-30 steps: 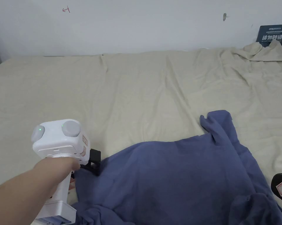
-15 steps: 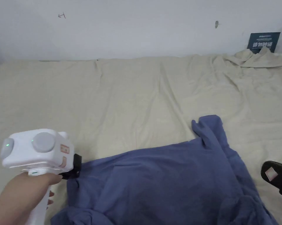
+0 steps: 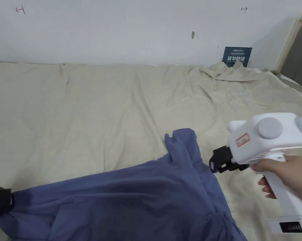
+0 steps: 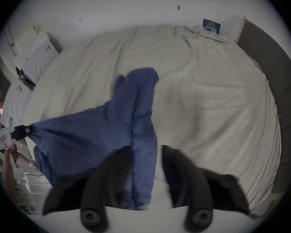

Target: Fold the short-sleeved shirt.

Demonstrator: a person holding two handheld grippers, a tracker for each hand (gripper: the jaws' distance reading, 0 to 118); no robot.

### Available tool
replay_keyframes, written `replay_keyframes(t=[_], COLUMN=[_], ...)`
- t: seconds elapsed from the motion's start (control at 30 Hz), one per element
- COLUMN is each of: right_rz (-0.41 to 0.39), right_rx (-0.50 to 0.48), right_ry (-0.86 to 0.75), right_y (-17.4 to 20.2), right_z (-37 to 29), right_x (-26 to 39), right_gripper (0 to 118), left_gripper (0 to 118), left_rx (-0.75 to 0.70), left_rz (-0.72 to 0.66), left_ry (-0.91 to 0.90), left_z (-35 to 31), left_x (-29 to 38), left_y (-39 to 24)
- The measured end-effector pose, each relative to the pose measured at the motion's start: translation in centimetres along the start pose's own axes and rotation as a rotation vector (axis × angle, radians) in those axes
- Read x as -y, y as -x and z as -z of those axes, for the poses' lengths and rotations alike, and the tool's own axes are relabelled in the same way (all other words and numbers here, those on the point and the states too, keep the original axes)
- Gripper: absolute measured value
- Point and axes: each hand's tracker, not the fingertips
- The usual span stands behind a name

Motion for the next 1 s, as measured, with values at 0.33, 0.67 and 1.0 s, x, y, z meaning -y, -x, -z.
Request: replay_keyframes(t=[0.33,0.67,1.0], right_rz=[-0.035,-0.111,0.039], right_rx=[0.18,0.215,0.028], right_ry=[0.101,0.196,0.053], right_y=[0.8,2.8,-0.4], right_z=[7.7,10.0,7.2], right_x=[-4.1,-4.6,-3.2], right_gripper=[61,52,5], left_gripper=[3,3,3], left_rx=[0.011,0.008,0.035], left_rz=[-0.045,-0.032,-0.042], left_ry=[0.027,0.054,0.07], left_z=[0.9,2.9,3.2], left_x=[0.9,1.0,1.0], left_y=[2.0,2.2,2.6])
